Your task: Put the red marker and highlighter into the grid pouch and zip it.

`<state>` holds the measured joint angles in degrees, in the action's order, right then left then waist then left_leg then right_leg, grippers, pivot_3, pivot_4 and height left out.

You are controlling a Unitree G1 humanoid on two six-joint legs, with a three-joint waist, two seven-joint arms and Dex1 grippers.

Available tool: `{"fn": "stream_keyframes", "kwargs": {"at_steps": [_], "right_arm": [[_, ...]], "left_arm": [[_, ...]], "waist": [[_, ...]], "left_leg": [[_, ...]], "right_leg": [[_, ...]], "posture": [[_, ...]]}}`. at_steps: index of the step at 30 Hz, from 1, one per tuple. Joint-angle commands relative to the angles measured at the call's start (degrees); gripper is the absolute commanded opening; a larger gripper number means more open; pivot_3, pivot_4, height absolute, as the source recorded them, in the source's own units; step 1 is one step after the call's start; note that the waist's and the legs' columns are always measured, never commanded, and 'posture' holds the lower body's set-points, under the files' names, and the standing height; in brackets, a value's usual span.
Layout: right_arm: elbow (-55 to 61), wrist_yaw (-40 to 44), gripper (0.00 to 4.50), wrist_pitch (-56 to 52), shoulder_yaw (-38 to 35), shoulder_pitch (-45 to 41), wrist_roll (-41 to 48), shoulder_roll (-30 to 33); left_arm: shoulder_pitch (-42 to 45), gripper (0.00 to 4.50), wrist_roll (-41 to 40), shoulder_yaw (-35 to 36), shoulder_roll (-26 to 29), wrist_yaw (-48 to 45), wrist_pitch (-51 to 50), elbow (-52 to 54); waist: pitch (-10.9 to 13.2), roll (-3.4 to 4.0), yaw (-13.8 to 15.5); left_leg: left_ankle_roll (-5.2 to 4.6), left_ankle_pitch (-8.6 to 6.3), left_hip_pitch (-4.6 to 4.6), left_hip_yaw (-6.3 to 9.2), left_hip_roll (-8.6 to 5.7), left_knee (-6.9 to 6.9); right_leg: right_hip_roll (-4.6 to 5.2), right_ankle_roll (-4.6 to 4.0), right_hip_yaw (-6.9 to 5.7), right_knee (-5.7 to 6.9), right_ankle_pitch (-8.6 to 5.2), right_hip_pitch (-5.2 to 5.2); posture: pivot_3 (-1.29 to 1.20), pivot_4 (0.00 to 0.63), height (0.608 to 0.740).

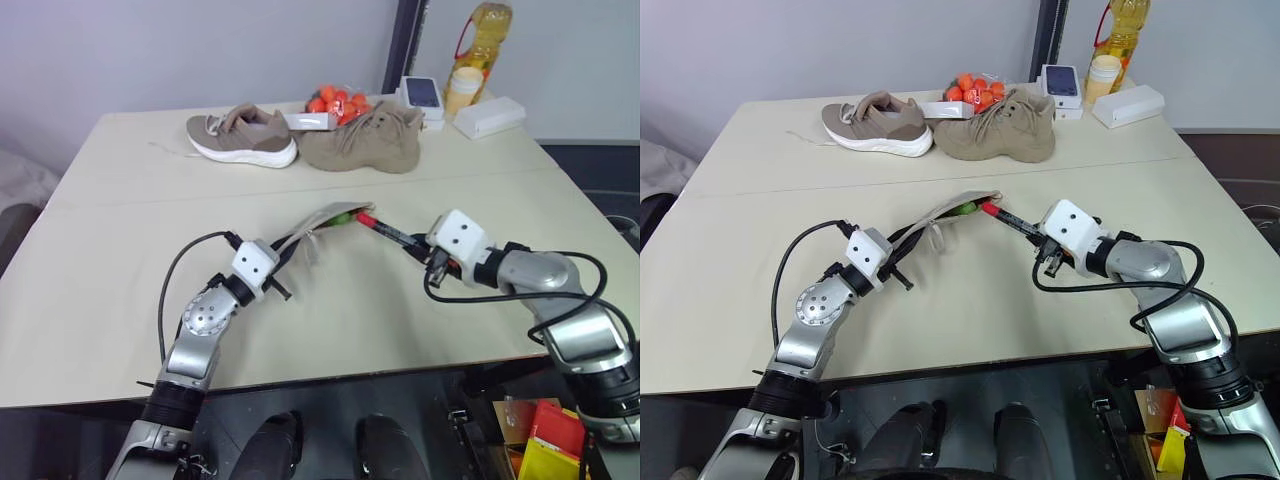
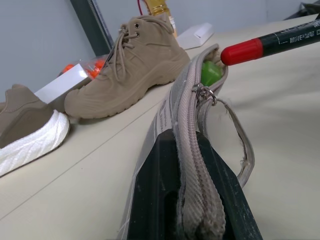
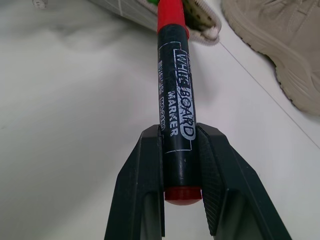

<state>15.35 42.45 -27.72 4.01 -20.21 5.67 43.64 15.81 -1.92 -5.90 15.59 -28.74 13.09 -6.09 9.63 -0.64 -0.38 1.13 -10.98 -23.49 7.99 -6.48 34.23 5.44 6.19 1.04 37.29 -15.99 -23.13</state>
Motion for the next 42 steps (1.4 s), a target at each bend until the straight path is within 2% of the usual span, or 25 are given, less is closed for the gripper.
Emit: {"fn": "stream_keyframes", "kwargs": {"at_steps": [1, 11, 20, 24, 28, 36, 42], "right_arm": [[0.82, 0.24, 0.40, 0.40, -0.50, -1.21, -0.30, 0.16], [1.51, 2.01, 0.40, 0.60, 2.13, -2.26, -3.98, 2.52], [3.37, 5.51, 0.40, 5.61, 9.90, -5.57, -13.83, 6.42], [4.16, 6.40, 0.40, 7.08, 12.05, -6.25, -16.46, 5.81], [3.67, 6.70, 0.40, 9.76, 14.70, -8.10, -17.81, 2.37], [2.12, 8.35, 0.40, 11.89, 14.31, -9.45, -17.54, -0.25], [2.46, 8.97, 3.42, 10.81, 13.02, -9.33, -16.22, -1.34]], "left_arm": [[-0.53, 0.00, -0.37, 0.10, 0.38, -0.36, 1.76, 2.10], [-0.91, 0.00, 0.22, -1.18, 1.25, -2.47, 2.89, 2.78], [-1.09, 0.00, 0.81, -4.29, 4.60, -7.62, 5.49, 3.99], [-1.07, 0.00, 0.62, -5.13, 5.47, -9.17, 5.80, 4.49], [-1.05, 0.00, 0.50, -5.26, 5.61, -9.71, 4.92, 5.84], [-1.65, 0.00, 1.13, -5.15, 5.28, -8.99, 4.03, 7.03], [-1.67, 0.00, 1.15, -4.82, 5.48, -8.87, 4.03, 6.76]], "waist": [[0.00, 0.00, 0.00], [0.00, 0.00, -0.02], [0.00, 0.00, -0.09], [0.00, 0.00, -0.09], [0.00, 0.00, -0.19], [0.00, -0.01, -0.06], [0.00, -0.01, -0.15]], "left_leg": [[0.00, 0.00, 0.00, 0.00, 0.00, 0.00], [0.00, 0.00, 0.00, 0.00, 0.00, 0.00], [0.00, 0.00, 0.00, 0.00, 0.00, -0.01], [0.01, 0.00, 0.00, 0.00, 0.00, -0.01], [0.01, 0.00, 0.00, 0.00, 0.00, -0.01], [0.00, 0.00, -0.01, 0.01, -0.01, -0.01], [0.01, 0.00, -0.01, 0.01, 0.00, -0.01]], "right_leg": [[0.00, 0.00, 0.00, 0.00, 0.00, 0.00], [0.00, 0.00, 0.00, 0.00, 0.00, 0.00], [0.01, 0.00, 0.00, -0.02, 0.00, -0.02], [0.02, 0.00, 0.00, -0.03, 0.00, -0.02], [0.02, 0.00, 0.00, -0.02, 0.00, -0.02], [0.02, 0.00, 0.00, -0.02, 0.00, -0.01], [0.01, 0.00, 0.00, -0.02, 0.00, -0.02]], "posture": [[0.00, 0.150, 0.740], [0.00, 0.150, 0.740], [0.00, 0.150, 0.740], [0.00, 0.150, 0.740], [0.00, 0.150, 0.740], [0.00, 0.150, 0.740], [0.00, 0.150, 0.740]]}}
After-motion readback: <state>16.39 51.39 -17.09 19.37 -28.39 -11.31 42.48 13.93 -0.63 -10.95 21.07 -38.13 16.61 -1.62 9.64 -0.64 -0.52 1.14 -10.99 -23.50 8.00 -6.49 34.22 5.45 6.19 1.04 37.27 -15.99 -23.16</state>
